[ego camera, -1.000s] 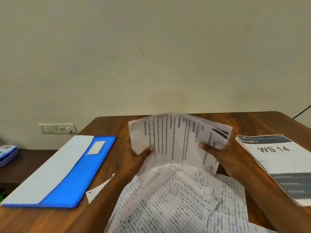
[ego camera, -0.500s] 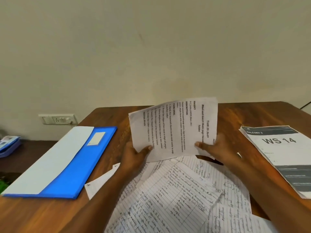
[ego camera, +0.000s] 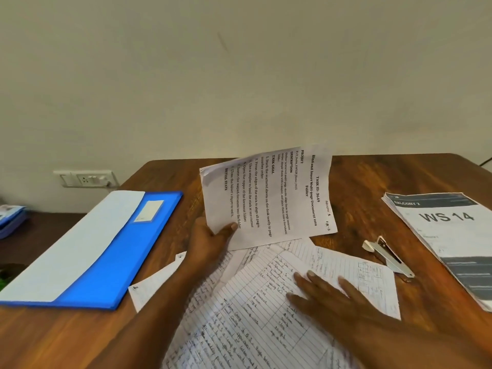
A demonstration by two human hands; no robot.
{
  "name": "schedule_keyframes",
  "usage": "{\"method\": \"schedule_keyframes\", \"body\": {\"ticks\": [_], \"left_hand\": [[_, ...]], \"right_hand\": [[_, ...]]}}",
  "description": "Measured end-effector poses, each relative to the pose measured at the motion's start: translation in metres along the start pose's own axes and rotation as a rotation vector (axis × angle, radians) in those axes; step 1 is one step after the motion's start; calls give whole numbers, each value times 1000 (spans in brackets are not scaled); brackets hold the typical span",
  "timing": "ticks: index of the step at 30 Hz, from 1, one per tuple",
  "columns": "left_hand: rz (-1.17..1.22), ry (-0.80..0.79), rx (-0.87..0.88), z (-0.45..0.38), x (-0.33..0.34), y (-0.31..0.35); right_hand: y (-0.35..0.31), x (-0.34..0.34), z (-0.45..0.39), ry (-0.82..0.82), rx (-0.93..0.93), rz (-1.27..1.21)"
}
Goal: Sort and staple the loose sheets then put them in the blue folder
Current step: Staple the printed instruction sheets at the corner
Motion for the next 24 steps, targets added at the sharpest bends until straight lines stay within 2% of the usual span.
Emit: {"method": "schedule_keyframes", "body": {"ticks": [2,4,6,8,12,18,24], "left_hand": [[1,14,-1,1,-1,1],[-8,25,2,2,-1,2],[-20,33,7,4,-1,4],[-33,24,5,4,0,4],[-60,39,2,5,-1,6],[-65,129,-34,7,-8,7],[-72,340,25,7,-21,10]], "right_hand": [[0,-10,11,130,-32,180],[-2,-25,15,72,-51,33],[-7,-44,20,-13,28,-186],[-1,-56,21,6,40,-250],[27,-63,7,129,57,-256],[68,-86,-24,399,208,-276],[79,-107,-45,568,289,-199]]}}
Point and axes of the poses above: each hand's wrist, its own z-axis away from the middle knuckle, its own x-axis out of the palm, y = z × x, the point moved 4 cm from there along -z, towards the middle knuckle, and after that the axes turned 13 degrees about -x, right-handed, at the moved point
